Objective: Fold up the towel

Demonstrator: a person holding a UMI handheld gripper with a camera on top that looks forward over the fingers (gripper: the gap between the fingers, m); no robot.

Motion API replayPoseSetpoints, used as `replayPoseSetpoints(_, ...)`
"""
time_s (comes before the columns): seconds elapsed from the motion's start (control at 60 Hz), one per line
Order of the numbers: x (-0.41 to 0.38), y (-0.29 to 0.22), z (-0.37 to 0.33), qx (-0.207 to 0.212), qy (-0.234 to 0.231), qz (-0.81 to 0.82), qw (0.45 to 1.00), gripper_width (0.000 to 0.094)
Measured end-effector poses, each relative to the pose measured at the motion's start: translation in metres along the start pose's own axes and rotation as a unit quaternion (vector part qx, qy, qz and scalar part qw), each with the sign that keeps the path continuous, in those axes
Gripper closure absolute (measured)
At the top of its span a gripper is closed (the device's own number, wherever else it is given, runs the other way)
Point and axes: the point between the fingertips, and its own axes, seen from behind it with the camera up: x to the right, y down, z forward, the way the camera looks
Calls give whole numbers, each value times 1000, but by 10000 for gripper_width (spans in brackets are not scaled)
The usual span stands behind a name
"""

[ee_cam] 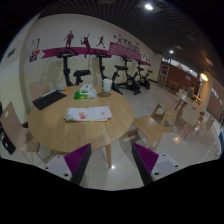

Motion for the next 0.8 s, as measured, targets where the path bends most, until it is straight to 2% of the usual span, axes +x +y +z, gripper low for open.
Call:
replayPoseSetpoints(0.117, -14, -2, 6, 6, -13, 5, 1000, 80)
replayPoseSetpoints(0.267, -79, -21, 28, 14, -22, -5, 1000, 82)
replayPoseSetpoints(0.283, -63, -21, 21, 15, -28, -8, 999, 84)
replayPoseSetpoints(0.5, -160, -46, 54, 34, -61, -43, 997, 83)
replayPoseSetpoints(0.8, -244, -55, 109, 31, -98, -38, 994, 80)
